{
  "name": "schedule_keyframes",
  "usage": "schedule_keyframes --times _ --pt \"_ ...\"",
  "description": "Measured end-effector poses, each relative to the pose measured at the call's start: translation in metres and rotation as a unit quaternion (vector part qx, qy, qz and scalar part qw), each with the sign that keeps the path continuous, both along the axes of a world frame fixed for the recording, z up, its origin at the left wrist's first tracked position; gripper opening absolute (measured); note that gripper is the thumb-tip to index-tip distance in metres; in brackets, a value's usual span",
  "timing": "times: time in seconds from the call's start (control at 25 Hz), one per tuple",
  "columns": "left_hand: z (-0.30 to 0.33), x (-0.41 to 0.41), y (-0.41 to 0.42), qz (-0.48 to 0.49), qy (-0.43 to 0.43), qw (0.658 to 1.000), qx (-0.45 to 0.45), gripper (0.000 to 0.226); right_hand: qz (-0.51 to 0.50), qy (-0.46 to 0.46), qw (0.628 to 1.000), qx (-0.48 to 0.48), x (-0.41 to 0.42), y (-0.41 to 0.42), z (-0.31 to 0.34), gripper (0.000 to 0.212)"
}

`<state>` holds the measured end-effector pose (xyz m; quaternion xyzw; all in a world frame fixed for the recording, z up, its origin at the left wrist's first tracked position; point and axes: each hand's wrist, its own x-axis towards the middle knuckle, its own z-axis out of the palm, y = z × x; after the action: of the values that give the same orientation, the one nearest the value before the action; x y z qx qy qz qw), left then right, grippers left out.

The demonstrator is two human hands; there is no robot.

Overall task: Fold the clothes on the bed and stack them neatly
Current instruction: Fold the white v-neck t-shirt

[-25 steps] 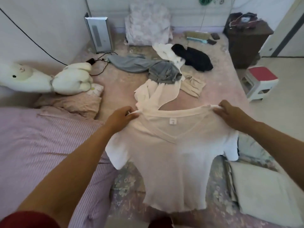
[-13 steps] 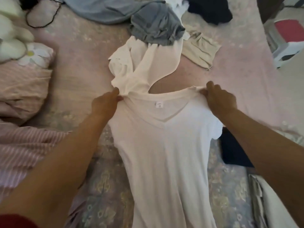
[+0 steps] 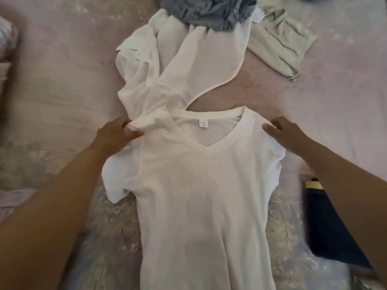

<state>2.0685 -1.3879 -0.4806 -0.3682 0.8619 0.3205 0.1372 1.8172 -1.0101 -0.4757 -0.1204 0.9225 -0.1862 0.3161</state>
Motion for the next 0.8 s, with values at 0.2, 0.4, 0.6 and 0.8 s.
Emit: schedule_keyframes --times 0.2,0.4,0.6,0.8 --pt "0.003 0.032 -0.016 0.07 -0.029 0.994 0.078 0.023 0.006 -0.093 0.995 -0.03 0.005 0.036 0.008 0.034" --pt "0.017 0.034 -0.019 0.143 -0.012 0.986 0.08 0.025 -0.03 -0.082 0.983 -0.159 0.012 0.01 0.025 0.035" --pt "0.012 0.041 0.014 0.148 -0.032 0.988 0.031 0.057 -0.07 -0.156 0.983 -0.064 0.015 0.004 0.039 0.055" --pt "0.027 0.072 0.011 0.112 -0.173 0.971 0.124 0.078 0.072 -0.29 0.951 0.075 0.015 0.029 0.051 0.054"
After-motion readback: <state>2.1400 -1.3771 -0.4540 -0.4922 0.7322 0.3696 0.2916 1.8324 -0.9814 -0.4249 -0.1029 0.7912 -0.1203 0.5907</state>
